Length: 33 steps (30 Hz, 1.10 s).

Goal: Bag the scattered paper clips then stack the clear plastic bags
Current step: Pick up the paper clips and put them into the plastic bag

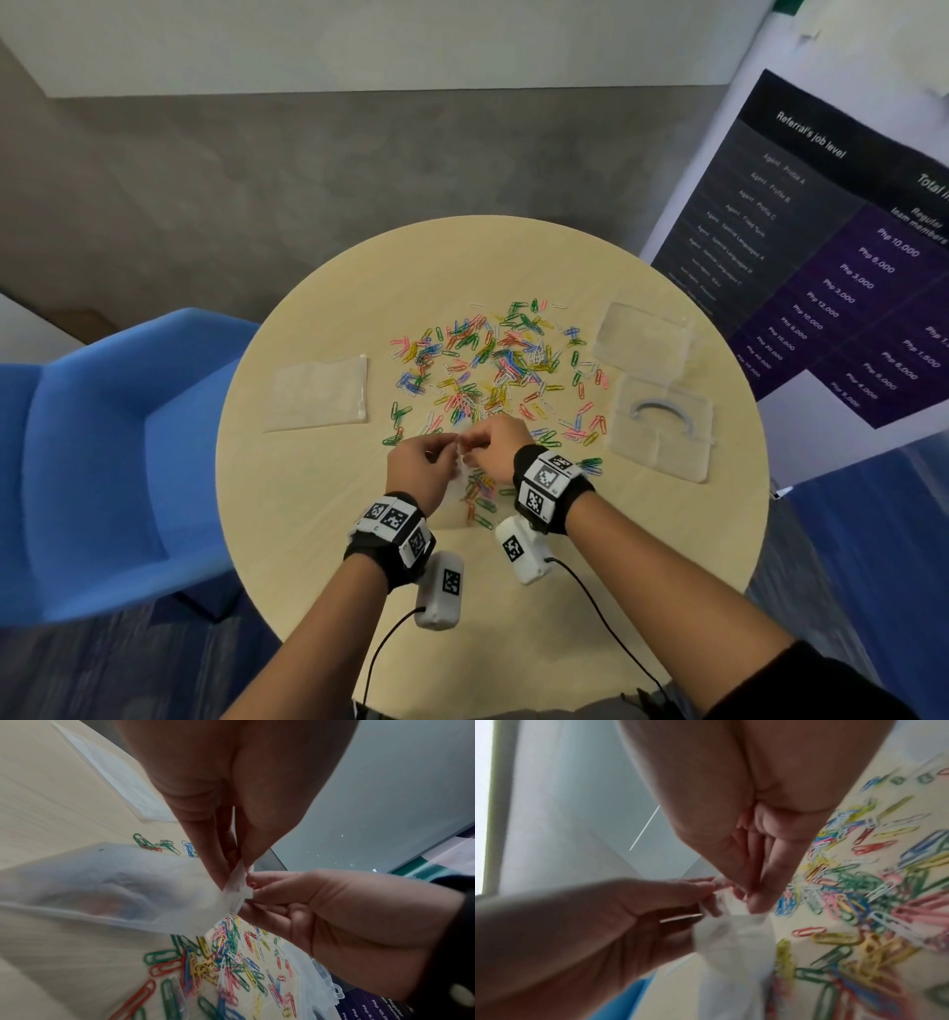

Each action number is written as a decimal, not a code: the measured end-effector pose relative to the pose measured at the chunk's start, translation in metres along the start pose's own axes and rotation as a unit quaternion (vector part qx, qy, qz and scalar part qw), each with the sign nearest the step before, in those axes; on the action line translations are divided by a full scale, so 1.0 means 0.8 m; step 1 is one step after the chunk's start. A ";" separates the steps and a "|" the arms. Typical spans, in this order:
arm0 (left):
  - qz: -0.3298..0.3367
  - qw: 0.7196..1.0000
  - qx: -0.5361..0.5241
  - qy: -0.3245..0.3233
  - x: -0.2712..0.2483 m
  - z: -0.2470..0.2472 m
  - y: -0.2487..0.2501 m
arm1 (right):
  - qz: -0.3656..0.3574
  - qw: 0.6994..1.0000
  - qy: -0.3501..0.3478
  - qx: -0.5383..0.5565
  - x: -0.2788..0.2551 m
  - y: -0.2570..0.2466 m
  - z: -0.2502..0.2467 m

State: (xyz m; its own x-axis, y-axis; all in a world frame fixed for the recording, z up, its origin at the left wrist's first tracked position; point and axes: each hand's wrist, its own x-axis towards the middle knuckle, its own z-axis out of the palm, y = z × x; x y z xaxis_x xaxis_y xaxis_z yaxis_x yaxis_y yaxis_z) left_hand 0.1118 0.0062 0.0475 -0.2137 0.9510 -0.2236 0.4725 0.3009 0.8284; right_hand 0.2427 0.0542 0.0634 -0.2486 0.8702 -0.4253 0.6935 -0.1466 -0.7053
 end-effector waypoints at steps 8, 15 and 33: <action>-0.003 1.000 0.004 0.008 0.000 -0.007 -0.007 | -0.019 0.993 0.105 0.053 -0.003 0.031 -0.022; -0.047 0.997 -0.059 0.034 0.000 -0.027 -0.034 | 0.119 0.962 0.045 -0.240 -0.031 0.162 -0.078; -0.065 0.992 -0.087 0.058 -0.026 -0.019 -0.040 | -0.071 0.978 0.086 -0.176 -0.021 0.120 0.041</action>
State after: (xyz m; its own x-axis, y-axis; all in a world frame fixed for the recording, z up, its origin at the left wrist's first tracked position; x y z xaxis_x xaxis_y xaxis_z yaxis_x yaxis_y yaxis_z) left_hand 0.0878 -0.0240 0.0333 -0.3646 0.8876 -0.2816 0.2827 0.3937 0.8747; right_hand 0.2913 0.0098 -0.0158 -0.2624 0.9410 -0.2137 0.8573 0.1257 -0.4992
